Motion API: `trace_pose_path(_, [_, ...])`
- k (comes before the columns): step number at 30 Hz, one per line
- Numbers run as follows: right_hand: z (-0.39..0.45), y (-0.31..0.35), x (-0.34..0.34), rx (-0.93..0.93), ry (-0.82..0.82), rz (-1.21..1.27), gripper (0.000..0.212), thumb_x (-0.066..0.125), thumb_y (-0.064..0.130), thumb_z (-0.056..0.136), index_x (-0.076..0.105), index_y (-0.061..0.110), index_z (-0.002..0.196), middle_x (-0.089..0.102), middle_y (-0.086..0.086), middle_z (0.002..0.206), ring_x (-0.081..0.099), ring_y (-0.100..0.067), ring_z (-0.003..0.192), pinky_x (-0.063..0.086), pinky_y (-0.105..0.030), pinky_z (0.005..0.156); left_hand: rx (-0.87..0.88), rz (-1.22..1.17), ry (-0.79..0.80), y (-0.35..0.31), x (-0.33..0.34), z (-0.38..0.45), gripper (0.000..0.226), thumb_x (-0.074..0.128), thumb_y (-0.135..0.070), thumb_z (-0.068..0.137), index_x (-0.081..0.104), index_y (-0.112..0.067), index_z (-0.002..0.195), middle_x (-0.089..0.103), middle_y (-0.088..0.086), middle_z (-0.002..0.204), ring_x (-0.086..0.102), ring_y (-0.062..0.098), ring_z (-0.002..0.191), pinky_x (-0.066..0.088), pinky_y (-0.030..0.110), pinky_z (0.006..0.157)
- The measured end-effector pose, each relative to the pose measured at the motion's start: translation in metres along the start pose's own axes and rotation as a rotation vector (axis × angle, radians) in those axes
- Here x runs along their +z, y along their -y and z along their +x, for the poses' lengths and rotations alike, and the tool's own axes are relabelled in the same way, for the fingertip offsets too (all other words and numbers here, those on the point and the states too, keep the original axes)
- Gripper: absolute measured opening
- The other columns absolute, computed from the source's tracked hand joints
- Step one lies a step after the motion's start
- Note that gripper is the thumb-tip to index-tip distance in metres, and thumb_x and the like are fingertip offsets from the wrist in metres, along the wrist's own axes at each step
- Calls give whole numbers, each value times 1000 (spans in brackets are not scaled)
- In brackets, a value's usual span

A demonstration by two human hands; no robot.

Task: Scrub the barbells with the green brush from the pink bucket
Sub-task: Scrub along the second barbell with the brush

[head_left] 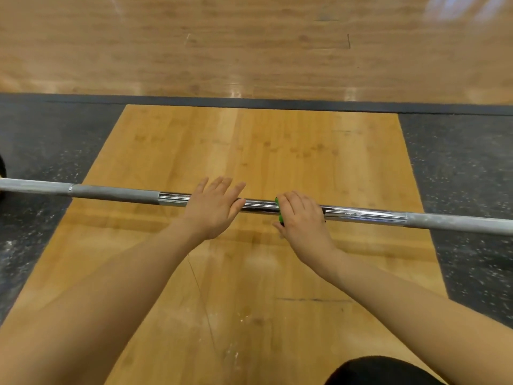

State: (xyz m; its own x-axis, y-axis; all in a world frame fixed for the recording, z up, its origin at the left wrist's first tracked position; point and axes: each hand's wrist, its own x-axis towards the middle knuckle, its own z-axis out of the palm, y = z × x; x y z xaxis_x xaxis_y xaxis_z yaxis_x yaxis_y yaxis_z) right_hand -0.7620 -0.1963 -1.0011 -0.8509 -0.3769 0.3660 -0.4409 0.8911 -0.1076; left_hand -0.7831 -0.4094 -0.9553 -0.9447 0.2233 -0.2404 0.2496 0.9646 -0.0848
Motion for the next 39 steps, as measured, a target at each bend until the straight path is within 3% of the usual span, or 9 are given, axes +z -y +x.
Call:
trace_pose_path(5, [1, -7, 5, -62, -5, -61, 64, 82, 37, 69, 62, 4, 119, 63, -13, 113, 59, -33, 111, 48, -43, 93, -74, -119, -224, -8, 20, 9, 72, -3, -50, 93, 37, -23, 146, 44, 1, 147, 34, 19, 139, 16, 41, 115])
trace_pose_path(11, [2, -5, 8, -64, -57, -61, 50, 44, 43, 91, 60, 8, 123, 62, -10, 119, 56, -32, 114, 44, -42, 94, -182, -199, -360, -16, 27, 15, 68, 5, -46, 95, 49, -18, 139, 53, 2, 140, 41, 20, 135, 21, 41, 113])
trace_pose_path(15, [1, -8, 6, -14, -110, -60, 48, 43, 40, 94, 63, 4, 118, 65, -11, 112, 61, -30, 104, 48, -41, 88, -153, -165, -339, -14, 27, 16, 63, 9, -44, 96, 46, -18, 141, 50, 2, 142, 39, 19, 137, 22, 41, 113])
trace_pose_path(20, [-4, -7, 7, 17, -132, -98, 41, 42, 34, 97, 65, 4, 112, 66, -10, 111, 61, -31, 106, 48, -42, 88, -140, -140, -323, -12, 27, 13, 65, 6, -44, 96, 46, -20, 141, 47, 2, 145, 38, 20, 137, 23, 42, 112])
trace_pose_path(24, [14, 11, 15, -95, -116, -94, 42, 40, 32, 97, 65, 2, 113, 66, -13, 112, 62, -32, 106, 51, -42, 86, -129, -144, -374, -12, 28, 13, 59, 15, -41, 98, 58, -17, 131, 56, 4, 136, 48, 23, 130, 33, 46, 106])
trace_pose_path(29, [18, 14, 15, -163, -80, -82, 40, 41, 31, 99, 62, 5, 120, 66, -10, 111, 62, -31, 99, 52, -41, 81, -120, -169, -409, -12, 31, 12, 56, 19, -39, 99, 59, -16, 129, 57, 5, 135, 49, 24, 130, 32, 46, 106])
trace_pose_path(35, [-14, -38, -5, 2, -164, -92, 32, 45, 26, 96, 68, 5, 103, 68, -8, 96, 64, -29, 86, 51, -38, 74, -126, -171, -392, -12, 30, 11, 57, 17, -40, 99, 57, -17, 132, 54, 4, 138, 46, 22, 132, 31, 45, 107])
trace_pose_path(39, [-13, -35, -2, 72, -186, -88, 31, 44, 24, 97, 67, 4, 98, 67, -10, 93, 63, -31, 84, 51, -40, 75, -138, -168, -392, -14, 30, 11, 57, 17, -40, 99, 57, -18, 133, 54, 3, 139, 45, 22, 133, 30, 46, 108])
